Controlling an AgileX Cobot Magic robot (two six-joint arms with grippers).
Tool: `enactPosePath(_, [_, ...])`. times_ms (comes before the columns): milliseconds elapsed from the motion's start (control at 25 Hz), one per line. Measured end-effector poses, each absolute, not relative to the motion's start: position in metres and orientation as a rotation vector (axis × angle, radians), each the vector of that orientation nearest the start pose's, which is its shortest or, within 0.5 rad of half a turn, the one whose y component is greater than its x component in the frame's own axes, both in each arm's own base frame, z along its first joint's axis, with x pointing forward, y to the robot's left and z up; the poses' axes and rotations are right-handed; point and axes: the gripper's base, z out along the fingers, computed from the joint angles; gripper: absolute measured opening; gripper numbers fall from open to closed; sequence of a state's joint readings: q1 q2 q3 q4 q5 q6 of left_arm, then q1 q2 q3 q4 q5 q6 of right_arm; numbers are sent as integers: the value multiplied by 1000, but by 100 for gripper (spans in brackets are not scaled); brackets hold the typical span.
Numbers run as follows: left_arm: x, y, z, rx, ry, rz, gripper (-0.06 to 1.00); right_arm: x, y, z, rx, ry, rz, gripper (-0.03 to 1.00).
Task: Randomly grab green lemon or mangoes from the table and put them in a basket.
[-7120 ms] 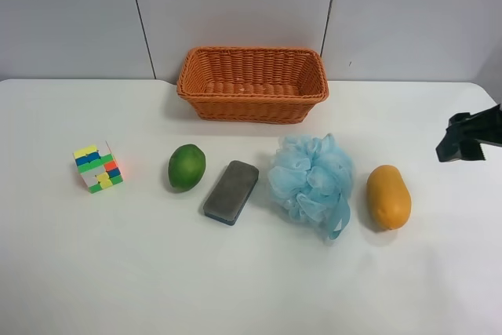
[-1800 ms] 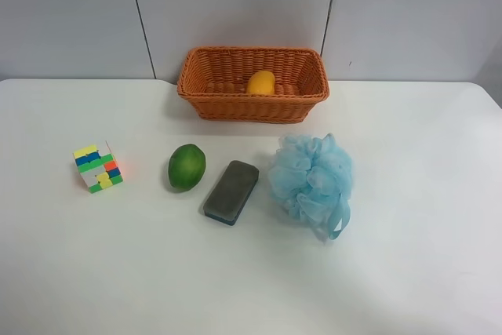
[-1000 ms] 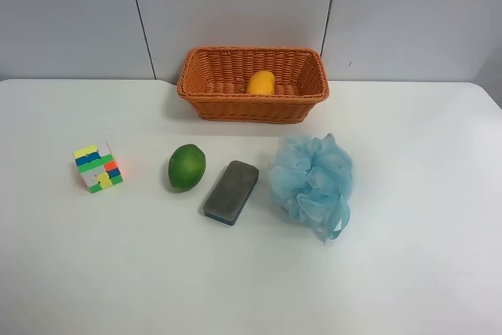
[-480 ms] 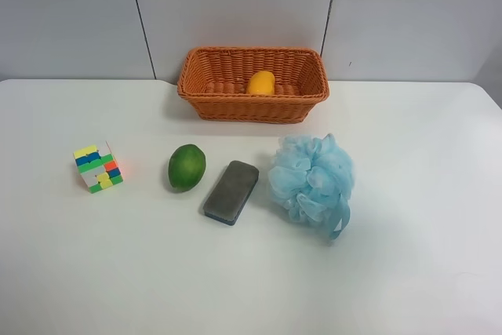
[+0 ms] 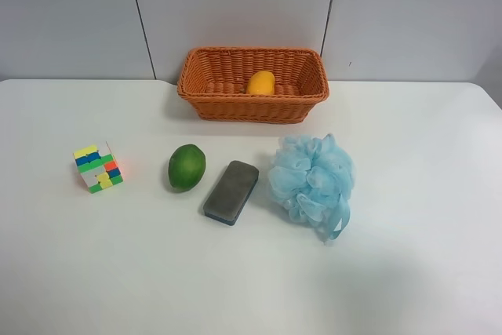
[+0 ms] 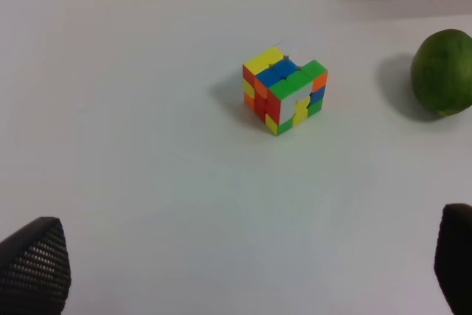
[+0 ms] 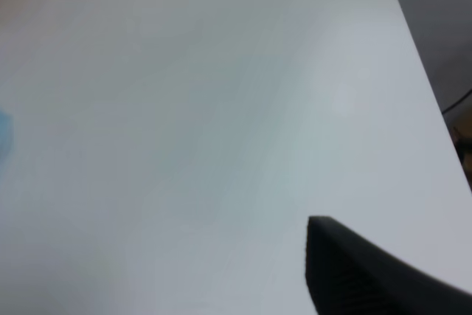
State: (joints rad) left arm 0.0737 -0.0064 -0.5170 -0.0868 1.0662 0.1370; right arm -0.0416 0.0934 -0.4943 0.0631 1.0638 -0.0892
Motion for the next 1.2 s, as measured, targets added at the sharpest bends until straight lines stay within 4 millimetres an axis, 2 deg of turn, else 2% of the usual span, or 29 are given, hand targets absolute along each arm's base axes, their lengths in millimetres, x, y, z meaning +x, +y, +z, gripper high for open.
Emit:
enactPosePath(400, [-8, -7, 282, 69, 2022, 30, 99, -5, 5, 275, -52, 2055, -5, 81])
enactPosePath(1200, [-8, -7, 282, 69, 2022, 30, 99, -5, 5, 275, -56, 2055, -2, 81])
